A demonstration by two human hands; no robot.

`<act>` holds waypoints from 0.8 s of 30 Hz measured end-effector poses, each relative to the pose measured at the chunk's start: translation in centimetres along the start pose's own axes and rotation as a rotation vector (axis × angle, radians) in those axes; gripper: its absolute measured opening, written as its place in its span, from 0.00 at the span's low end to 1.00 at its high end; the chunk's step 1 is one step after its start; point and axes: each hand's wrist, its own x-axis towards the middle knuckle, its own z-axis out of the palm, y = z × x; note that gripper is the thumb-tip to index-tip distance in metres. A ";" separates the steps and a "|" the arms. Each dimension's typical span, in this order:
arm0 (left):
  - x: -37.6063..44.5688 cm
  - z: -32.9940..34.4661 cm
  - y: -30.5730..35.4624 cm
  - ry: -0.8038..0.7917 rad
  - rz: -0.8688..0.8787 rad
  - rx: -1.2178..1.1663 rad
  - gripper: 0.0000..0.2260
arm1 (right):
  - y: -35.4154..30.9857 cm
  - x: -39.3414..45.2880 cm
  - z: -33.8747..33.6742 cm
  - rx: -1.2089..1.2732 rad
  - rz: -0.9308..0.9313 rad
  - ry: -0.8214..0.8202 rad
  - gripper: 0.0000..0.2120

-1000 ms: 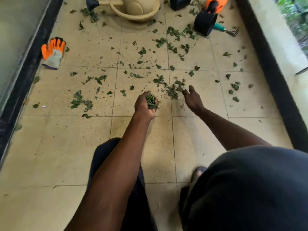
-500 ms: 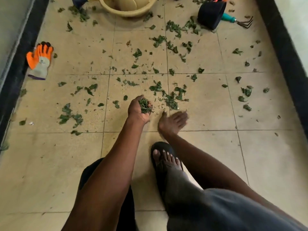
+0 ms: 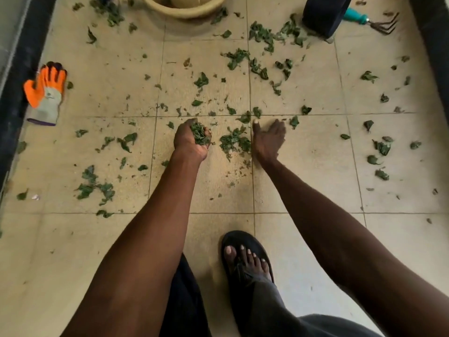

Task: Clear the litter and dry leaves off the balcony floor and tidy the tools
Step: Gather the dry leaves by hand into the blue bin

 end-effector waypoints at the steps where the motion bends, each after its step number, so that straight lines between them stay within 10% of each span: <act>1: 0.1 0.1 0.3 -0.009 0.004 0.006 0.06 | -0.5 0.4 0.5 0.009 -0.071 -0.071 0.39; 6: 0.8 -1.7 1.0 -0.003 -0.003 -0.021 0.03 | -1.7 -0.7 2.2 -0.121 -0.417 -0.216 0.34; 9: 1.1 -3.3 0.2 0.008 -0.041 -0.047 0.03 | -3.5 2.5 1.3 -0.175 -0.307 -0.040 0.37; 13: 0.6 -3.8 -0.1 -0.007 -0.065 -0.045 0.04 | -5.6 6.7 1.6 -0.362 -0.235 -0.225 0.42; 24: -0.3 -4.2 -0.5 0.003 -0.053 -0.004 0.04 | -3.9 1.6 4.4 -0.714 -0.876 -0.403 0.25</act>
